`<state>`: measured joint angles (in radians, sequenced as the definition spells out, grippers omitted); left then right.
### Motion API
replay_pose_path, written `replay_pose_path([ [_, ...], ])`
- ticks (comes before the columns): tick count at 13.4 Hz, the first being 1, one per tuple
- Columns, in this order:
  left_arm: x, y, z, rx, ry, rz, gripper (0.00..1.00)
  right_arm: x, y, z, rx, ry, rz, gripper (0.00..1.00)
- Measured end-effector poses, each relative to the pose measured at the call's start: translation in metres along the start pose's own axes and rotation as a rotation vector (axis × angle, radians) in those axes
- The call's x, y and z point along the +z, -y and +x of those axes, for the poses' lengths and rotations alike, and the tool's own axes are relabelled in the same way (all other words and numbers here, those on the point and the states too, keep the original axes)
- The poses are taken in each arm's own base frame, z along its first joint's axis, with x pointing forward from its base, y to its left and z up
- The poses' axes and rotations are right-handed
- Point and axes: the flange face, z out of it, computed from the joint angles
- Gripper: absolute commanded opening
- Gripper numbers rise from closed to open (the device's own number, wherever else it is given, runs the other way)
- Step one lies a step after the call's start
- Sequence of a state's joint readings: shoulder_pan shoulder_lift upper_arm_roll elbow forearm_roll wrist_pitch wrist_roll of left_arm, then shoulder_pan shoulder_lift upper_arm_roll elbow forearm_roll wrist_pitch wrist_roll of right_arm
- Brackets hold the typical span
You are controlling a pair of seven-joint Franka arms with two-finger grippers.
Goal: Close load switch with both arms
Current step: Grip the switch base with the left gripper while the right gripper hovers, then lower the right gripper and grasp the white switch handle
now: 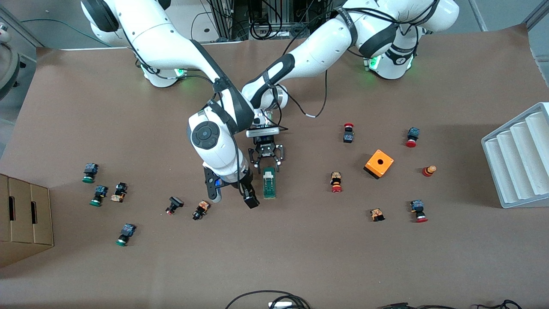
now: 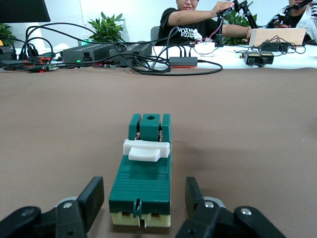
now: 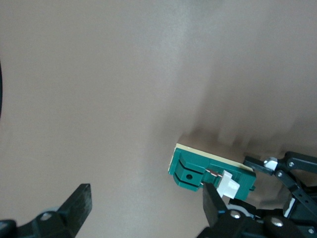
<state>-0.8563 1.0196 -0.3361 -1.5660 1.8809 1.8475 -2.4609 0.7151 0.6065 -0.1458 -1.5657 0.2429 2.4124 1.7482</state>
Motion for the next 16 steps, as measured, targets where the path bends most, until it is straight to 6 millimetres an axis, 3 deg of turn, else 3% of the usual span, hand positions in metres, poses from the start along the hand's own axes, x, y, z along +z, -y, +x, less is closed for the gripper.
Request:
replay_pose_path([
  [4,0.002,0.001,0.000,0.001,0.000,0.003,0.60,0.013,-0.010,-0.015,0.028,-0.002,-0.020,1.00],
  [10,0.005,0.002,0.001,0.000,0.000,0.007,0.57,0.035,-0.029,-0.019,0.116,-0.022,-0.067,1.00],
  [16,0.005,0.002,0.001,0.000,0.000,0.007,0.58,0.037,-0.031,-0.017,0.204,-0.023,-0.074,1.00],
])
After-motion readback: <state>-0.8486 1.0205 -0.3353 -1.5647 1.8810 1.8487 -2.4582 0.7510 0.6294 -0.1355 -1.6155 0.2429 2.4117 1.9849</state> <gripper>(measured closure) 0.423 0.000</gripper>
